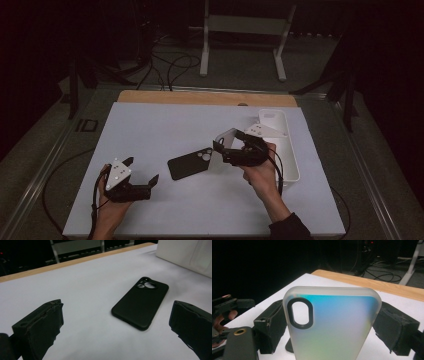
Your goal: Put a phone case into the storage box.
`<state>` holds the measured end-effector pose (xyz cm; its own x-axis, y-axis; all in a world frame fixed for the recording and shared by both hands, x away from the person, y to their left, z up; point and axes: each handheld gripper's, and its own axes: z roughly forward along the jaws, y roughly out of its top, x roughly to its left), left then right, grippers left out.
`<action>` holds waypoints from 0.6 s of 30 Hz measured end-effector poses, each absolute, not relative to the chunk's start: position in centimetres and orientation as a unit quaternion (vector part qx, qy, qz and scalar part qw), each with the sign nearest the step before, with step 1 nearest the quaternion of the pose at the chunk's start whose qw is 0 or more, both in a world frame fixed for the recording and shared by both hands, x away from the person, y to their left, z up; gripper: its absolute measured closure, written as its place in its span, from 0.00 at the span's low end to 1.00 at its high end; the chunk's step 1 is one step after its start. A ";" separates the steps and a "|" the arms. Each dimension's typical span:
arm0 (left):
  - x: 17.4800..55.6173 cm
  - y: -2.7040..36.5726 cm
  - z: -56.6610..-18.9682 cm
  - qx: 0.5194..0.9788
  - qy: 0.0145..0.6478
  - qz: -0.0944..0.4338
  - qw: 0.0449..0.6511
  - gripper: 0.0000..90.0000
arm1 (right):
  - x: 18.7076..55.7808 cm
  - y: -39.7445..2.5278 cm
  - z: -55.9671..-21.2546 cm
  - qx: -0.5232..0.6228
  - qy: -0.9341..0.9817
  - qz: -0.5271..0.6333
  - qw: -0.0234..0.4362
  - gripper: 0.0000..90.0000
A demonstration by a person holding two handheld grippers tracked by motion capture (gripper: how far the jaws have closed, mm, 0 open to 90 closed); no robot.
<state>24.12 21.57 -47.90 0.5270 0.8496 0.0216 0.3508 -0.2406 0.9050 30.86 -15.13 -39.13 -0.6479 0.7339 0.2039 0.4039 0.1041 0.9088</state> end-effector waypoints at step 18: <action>23.8 22.8 -48.9 0.727 0.423 0.279 0.464 0.00 | 32.5 -17.0 -37.9 0.408 0.717 0.538 0.176 0.19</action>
